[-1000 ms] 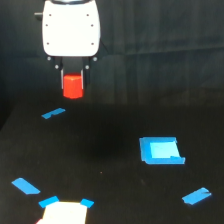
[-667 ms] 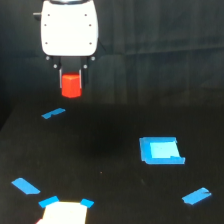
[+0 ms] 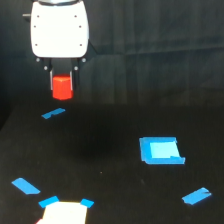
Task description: Pick up the red object from the table
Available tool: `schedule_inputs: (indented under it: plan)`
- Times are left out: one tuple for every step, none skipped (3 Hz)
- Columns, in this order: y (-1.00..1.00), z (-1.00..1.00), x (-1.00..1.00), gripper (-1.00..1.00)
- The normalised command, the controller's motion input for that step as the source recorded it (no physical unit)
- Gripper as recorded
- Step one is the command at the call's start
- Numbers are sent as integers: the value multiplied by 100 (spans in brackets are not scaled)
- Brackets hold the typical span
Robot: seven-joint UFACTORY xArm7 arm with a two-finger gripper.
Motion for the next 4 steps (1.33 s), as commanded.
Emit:
schedule_inputs:
  plan:
    - [34, -13, 5, -100]
    - [43, 56, -7, -100]
    - [-18, 8, -27, -100]
    - [58, 77, 9, -100]
